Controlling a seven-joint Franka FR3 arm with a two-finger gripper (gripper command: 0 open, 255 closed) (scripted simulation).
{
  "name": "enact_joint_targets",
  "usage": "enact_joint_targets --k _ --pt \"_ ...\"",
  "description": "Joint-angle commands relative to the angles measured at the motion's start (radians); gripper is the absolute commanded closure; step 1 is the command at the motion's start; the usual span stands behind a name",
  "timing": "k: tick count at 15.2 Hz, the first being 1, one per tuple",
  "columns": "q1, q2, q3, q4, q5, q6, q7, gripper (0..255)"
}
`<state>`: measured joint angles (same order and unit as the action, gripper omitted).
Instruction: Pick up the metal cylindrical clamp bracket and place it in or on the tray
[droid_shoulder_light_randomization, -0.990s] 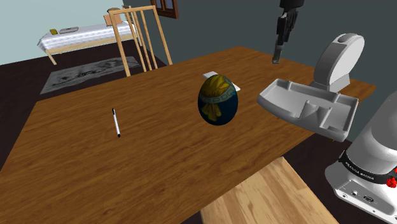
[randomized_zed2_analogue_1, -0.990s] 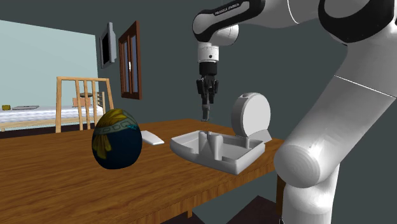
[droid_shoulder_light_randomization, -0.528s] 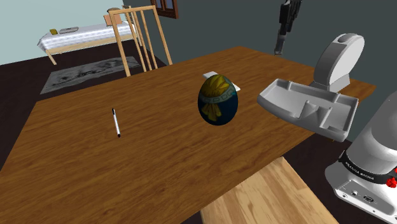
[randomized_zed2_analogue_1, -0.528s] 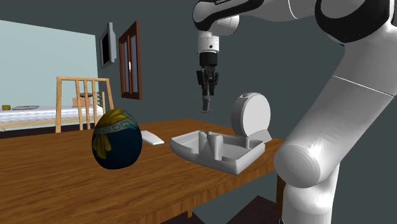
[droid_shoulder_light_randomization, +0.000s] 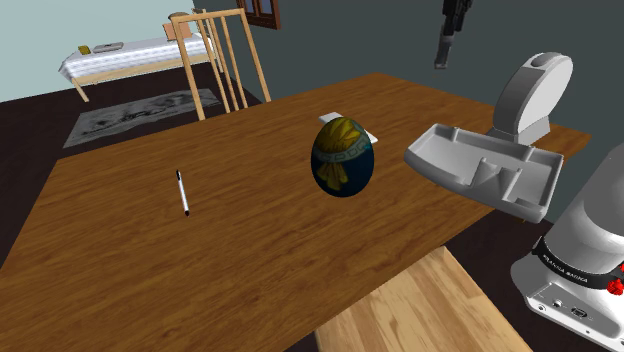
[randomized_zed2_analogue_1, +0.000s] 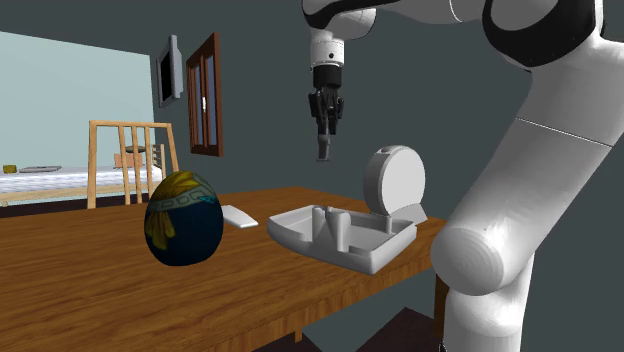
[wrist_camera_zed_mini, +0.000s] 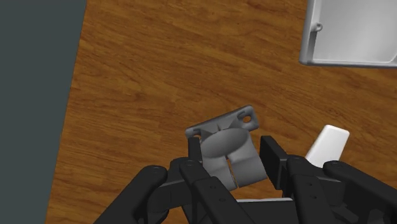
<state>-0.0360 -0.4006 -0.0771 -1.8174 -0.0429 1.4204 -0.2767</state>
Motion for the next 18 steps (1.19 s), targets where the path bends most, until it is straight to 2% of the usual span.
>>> enact_joint_targets --k 1,3,10,18 --pt "0.0 0.012 -0.001 0.04 0.0 -0.029 -0.002 255" --pt "0.0 0.019 -0.001 0.064 0.001 -0.045 -0.003 255" --pt "0.029 -0.165 0.091 -0.056 0.038 -0.112 0.117 255" --pt "0.062 -0.33 0.206 -0.117 0.121 -0.211 0.263 255"
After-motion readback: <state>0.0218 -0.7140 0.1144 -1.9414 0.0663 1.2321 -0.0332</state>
